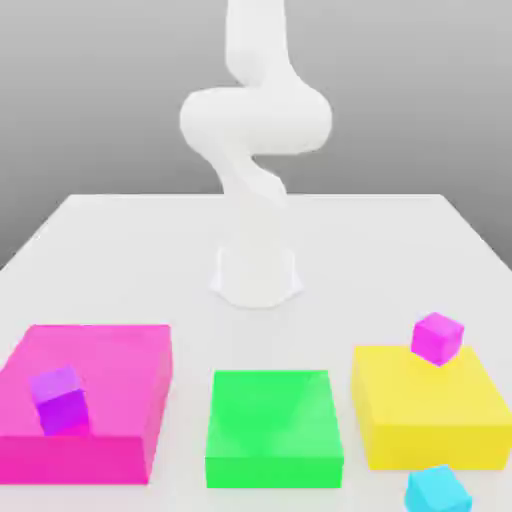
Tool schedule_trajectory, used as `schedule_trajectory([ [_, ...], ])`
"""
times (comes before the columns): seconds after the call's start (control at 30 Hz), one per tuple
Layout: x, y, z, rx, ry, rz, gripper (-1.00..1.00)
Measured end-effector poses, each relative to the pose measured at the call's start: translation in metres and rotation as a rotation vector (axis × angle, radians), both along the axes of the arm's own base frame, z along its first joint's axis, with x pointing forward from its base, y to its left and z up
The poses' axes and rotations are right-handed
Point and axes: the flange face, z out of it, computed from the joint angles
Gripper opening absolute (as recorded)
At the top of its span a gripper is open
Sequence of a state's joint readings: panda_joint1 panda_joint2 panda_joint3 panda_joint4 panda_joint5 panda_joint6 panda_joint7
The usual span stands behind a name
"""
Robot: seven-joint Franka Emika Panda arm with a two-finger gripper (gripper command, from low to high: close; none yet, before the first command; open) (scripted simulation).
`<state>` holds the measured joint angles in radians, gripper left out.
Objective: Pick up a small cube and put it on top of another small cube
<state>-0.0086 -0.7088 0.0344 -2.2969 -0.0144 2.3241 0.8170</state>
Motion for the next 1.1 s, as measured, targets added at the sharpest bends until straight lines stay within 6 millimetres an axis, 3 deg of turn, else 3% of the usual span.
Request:
schedule_trajectory([
  [0.27, 0.087, 0.048, -0.112, -0.069, 0.202, 0.037, 0.00],
  [0.53, 0.136, 0.097, -0.243, -0.109, 0.394, 0.104, 0.00],
  [0.77, 0.143, 0.144, -0.364, -0.115, 0.559, 0.184, 0.00],
  [1.0, 0.122, 0.186, -0.481, -0.090, 0.717, 0.260, 0.00],
  [1.1, 0.119, 0.190, -0.525, -0.085, 0.731, 0.266, 0.00],
])
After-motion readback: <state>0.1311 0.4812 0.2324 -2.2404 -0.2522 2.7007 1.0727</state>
